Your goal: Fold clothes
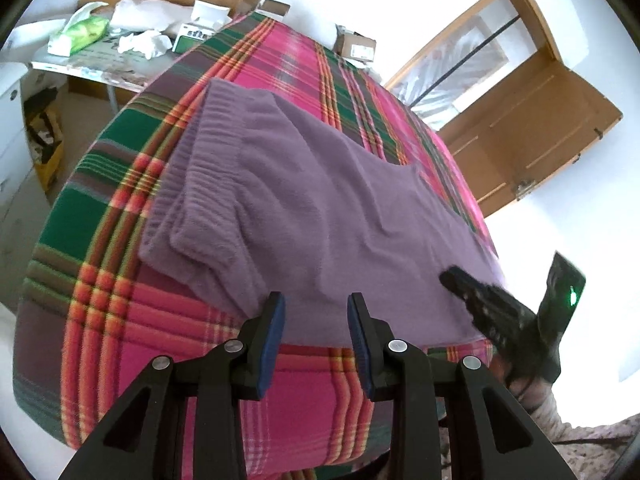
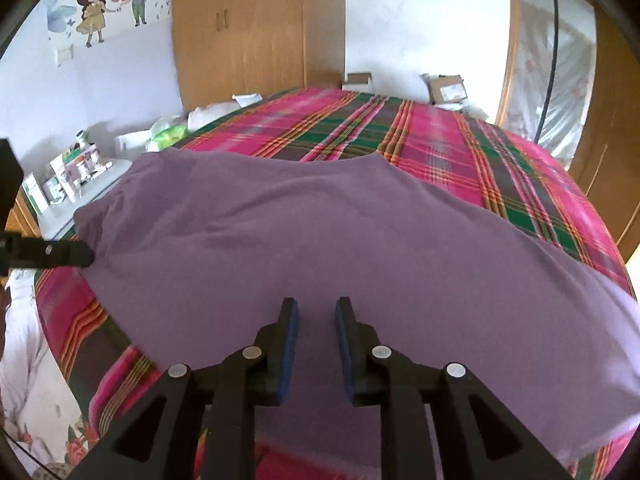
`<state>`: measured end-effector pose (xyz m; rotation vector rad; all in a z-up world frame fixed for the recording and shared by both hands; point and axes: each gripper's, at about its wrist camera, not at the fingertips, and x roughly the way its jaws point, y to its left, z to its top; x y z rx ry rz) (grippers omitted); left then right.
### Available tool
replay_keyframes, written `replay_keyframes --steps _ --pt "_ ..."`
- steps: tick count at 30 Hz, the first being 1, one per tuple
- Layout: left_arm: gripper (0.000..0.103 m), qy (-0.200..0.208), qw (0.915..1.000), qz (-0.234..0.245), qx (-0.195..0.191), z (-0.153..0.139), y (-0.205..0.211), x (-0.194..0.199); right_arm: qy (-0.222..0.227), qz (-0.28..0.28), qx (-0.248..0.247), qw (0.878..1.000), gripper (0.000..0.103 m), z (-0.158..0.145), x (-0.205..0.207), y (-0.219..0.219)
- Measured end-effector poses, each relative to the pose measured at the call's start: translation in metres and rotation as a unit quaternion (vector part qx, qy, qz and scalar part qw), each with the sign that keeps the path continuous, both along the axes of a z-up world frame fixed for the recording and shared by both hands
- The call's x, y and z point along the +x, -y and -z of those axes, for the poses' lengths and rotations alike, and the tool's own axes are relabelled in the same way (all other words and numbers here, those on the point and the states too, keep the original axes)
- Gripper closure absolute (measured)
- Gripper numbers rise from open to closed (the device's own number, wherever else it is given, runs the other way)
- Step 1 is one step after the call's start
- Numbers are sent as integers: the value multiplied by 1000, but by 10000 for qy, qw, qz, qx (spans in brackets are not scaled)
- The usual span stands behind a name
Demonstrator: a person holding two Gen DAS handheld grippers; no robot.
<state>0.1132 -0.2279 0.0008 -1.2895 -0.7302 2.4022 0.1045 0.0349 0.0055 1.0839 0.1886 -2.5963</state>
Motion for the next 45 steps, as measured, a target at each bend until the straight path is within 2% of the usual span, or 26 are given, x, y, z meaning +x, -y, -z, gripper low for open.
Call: replay_keyframes --steps 6,9,12,17,19,20,23,24,25,28,32,36,38,41,44,45 --pt "70 -35 9993 -362 -76 0 10 1 -64 -299 -140 9994 78 0 19 18" --pt "70 -15 9985 -509 184 5 17 0 -205 -397 132 9989 77 2 27 31" --pt "70 -19 9975 -614 342 6 25 3 -186 -665 47 9976 78 -2 31 40" --pt "70 -129 9968 -773 182 -2 30 4 -80 -716 -61 9974 77 -1 27 48" --pt "69 -113 9927 -1197 -126 -4 41 6 -103 -727 -84 9973 76 0 27 53" --pt "69 -79 9913 -1306 -130 -2 47 7 -101 -789 -79 9968 76 1 28 56" --pt "65 87 9890 -1454 247 6 60 8 -115 -1025 -130 9946 76 -2 32 61" --pt "61 103 9888 -1467 263 7 60 8 -184 -1044 -172 9942 76 -6 34 58" --pt "60 117 9886 -1479 274 7 60 8 -264 -1029 -210 9941 76 -10 36 55" --pt "60 151 9885 -1476 277 7 58 6 -450 -466 -281 9975 76 -24 30 24" --pt "60 79 9882 -1491 342 3 56 6 -501 688 -99 9963 76 -26 19 -34" --pt "60 82 9888 -1458 302 1 50 4 -27 1619 -15 9868 76 -7 18 -88" --pt "60 84 9884 -1489 304 1 48 5 -92 1604 -171 9869 75 -3 31 -98" --pt "60 27 9875 -1555 246 -3 44 5 -191 1420 -112 9896 76 -2 48 -102" --pt "60 -146 9860 -1656 119 -14 39 7 -238 1289 -236 9911 76 -11 53 -116" --pt "60 -220 9852 -1696 76 -18 38 8 -308 1400 -339 9891 76 -16 52 -127"
